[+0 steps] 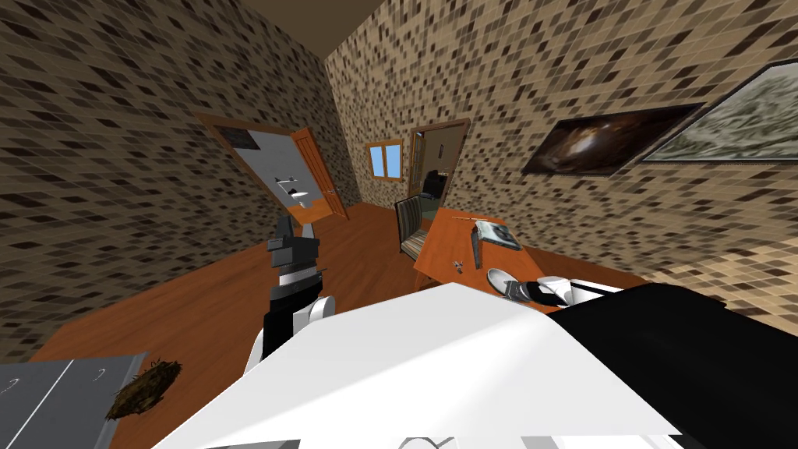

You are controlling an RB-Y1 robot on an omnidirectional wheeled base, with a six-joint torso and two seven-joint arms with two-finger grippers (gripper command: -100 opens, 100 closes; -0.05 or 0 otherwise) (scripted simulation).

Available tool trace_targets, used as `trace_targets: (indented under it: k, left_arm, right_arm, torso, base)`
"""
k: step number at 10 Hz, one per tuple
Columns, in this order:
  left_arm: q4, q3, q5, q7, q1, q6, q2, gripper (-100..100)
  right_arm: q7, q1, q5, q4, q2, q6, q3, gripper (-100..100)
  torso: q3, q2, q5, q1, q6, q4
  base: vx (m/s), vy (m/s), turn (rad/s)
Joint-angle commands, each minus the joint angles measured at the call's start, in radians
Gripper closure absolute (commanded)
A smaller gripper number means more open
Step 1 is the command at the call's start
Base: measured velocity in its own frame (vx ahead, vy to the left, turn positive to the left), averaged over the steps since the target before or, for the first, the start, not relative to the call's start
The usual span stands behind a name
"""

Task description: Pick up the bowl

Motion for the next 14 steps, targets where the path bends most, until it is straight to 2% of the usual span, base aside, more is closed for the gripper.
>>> trace_targets:
  k: [1,2,3,4,6,8,9,10,14]
  left_arm:
    - [0.000,0.000,0.000,0.000,0.000,0.000,0.000,0]
    - [0.000,0.000,0.000,0.000,0.000,0.000,0.000,0]
    - [0.000,0.000,0.000,0.000,0.000,0.000,0.000,0]
    - [0.000,0.000,0.000,0.000,0.000,0.000,0.000,0]
    - [0.000,0.000,0.000,0.000,0.000,0.000,0.000,0]
    - [0.000,0.000,0.000,0.000,0.000,0.000,0.000,0]
    - [0.000,0.000,0.000,0.000,0.000,0.000,0.000,0]
    - [0.000,0.000,0.000,0.000,0.000,0.000,0.000,0]
    - [0.000,0.000,0.000,0.000,0.000,0.000,0.000,0]
  right_arm:
    - [0.000,0.000,0.000,0.000,0.000,0.000,0.000,-100]
    - [-0.002,0.002,0.000,-0.002,-0.001,0.002,0.001,0]
    - [-0.018,0.002,-0.001,0.010,0.024,0.024,0.003,-100]
    - [-0.018,0.002,-0.001,-0.006,0.024,0.024,0.003,-100]
    - [-0.018,0.002,-0.001,0.010,0.024,0.024,0.003,-100]
    - [-0.039,0.002,-0.003,0.026,0.055,0.052,0.005,-100]
    - [-0.025,-0.003,-0.003,0.033,0.050,0.037,0.003,-100]
    - [-0.025,-0.004,-0.003,0.036,0.053,0.038,0.003,100]
    - [-0.026,-0.004,-0.003,0.035,0.053,0.037,0.003,100]
  torso:
    - [0.000,0.000,0.000,0.000,0.000,0.000]
    - [0.000,-0.001,0.000,0.001,0.000,0.000]
    - [-0.001,-0.001,0.000,0.002,0.000,0.000]
    - [0.000,0.000,0.000,0.001,-0.001,0.000]
    - [0.000,0.001,0.000,0.000,0.000,0.000]
    - [0.000,-0.001,0.000,0.002,-0.001,0.000]
    - [0.000,0.001,0.000,0.000,-0.001,0.000]
    - [0.000,0.000,0.000,0.001,0.000,0.000]
    - [-0.001,-0.002,0.001,0.002,0.000,-0.001]
  base:
    - [-0.009,-0.012,0.001]
    - [0.000,0.000,0.000]
    - [-0.041,-0.029,0.193]
    - [-0.060,-0.046,0.144]
    - [-0.021,-0.018,-0.009]
    - [-0.037,-0.022,0.149]
    - [-0.031,-0.021,0.047]
    - [0.000,0.000,0.000]
    - [0.000,0.000,0.000]
